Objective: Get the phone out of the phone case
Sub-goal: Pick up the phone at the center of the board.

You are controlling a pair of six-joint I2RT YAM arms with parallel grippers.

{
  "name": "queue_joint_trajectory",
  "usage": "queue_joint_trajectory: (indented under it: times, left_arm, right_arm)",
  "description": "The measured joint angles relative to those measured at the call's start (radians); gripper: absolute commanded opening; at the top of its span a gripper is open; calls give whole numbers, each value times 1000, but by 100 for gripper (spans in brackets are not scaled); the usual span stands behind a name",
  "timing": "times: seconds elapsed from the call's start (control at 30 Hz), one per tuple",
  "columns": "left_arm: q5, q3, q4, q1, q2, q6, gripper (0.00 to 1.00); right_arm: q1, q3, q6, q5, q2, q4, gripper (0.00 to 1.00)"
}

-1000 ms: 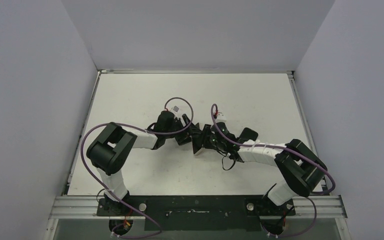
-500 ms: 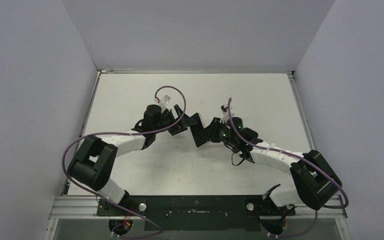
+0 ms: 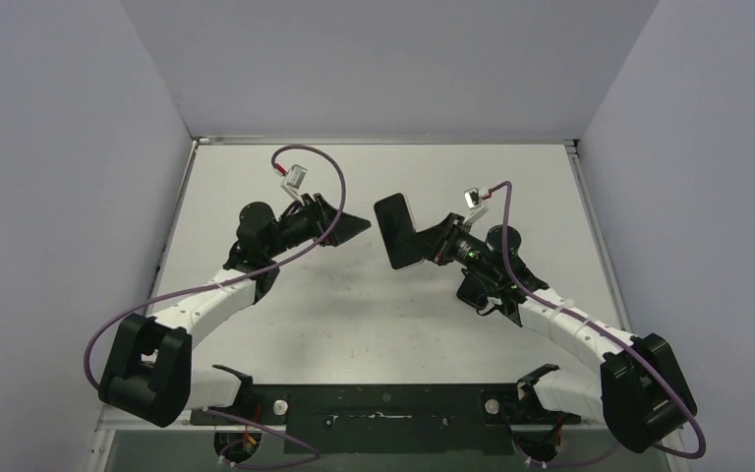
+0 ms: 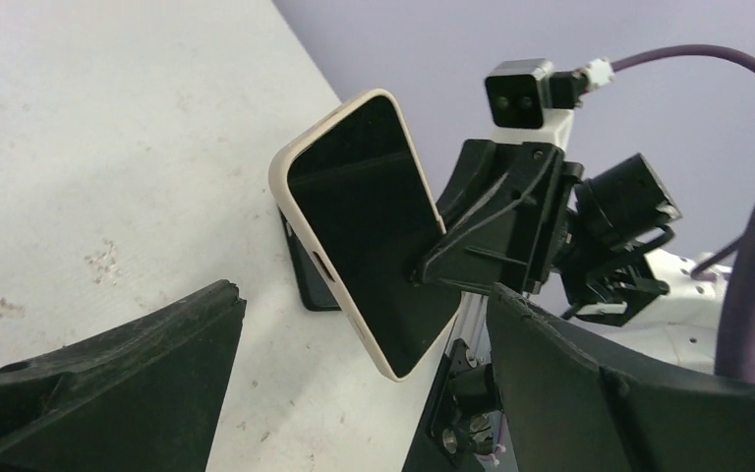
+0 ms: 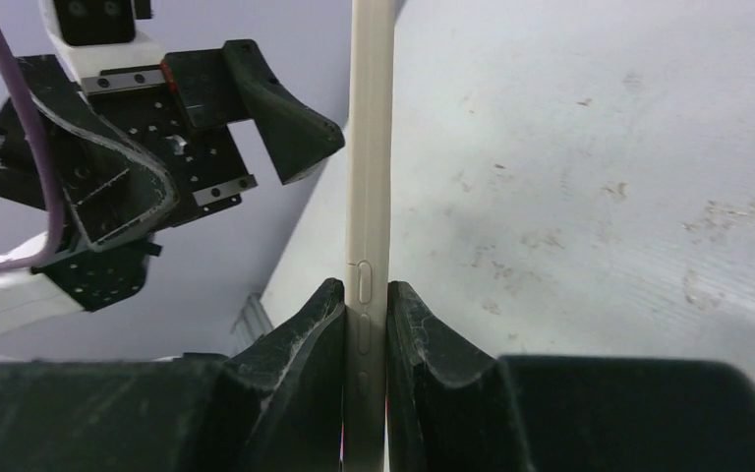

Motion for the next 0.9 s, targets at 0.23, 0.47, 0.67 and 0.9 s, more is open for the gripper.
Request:
queue_joint_trajectory:
  times: [0.23, 0.47, 0.67, 0.9]
  left_arm:
    - [51, -1, 102, -3, -34, -33, 86]
    - [71, -1, 246, -47, -14, -163, 73]
    - [79, 1, 315, -77, 21, -235, 52]
    - [79, 3, 393, -89, 57, -323, 22]
  right_arm:
    - [-16, -9, 150, -148, 33, 255, 0]
    - [-8, -8, 269, -236, 99, 463, 0]
    - [14, -5, 293, -274, 104, 513, 0]
    - [32, 0, 293, -307, 104, 516, 0]
